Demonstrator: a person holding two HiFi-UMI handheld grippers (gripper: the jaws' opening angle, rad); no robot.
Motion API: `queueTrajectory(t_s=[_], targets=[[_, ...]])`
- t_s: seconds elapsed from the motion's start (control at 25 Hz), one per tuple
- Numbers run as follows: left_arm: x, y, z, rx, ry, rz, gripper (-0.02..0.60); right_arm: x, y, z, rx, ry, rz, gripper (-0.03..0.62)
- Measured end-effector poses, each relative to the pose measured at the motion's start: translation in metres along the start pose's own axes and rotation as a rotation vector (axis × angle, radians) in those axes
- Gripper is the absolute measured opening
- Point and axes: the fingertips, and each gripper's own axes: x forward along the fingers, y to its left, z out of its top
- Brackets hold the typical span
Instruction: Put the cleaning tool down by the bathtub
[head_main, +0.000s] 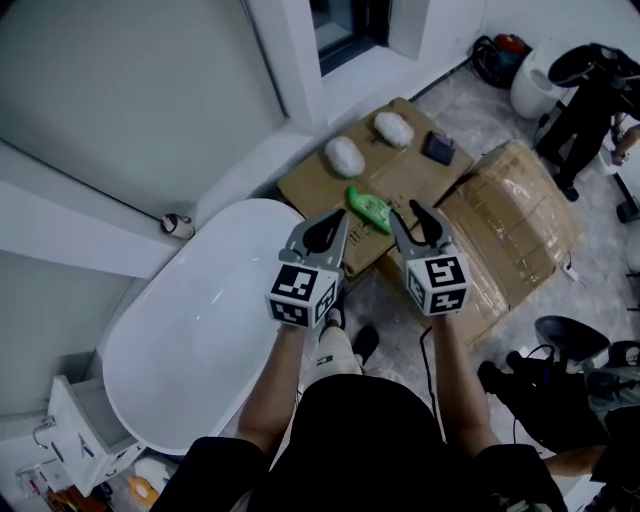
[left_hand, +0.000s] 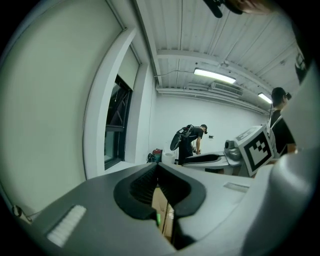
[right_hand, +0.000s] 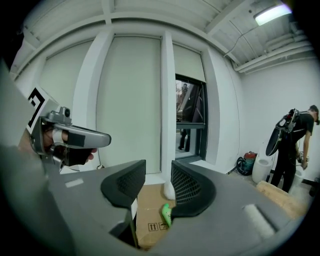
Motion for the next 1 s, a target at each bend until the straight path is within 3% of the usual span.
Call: queueTrajectory(t_s=[0.48,1.0], targets=[[-0.02,-0.023,0.046,0.072,-0.057,-0.022,-0.001,-0.05,0.014,0.047,-0.003,-0.086,-0.022,0.098],[-0.031,-0.023,0.065,0.088,-0.092,-0.021,0.0,-0.069,0.025,0.084,-0.035,-0.169,0.003,0.031]])
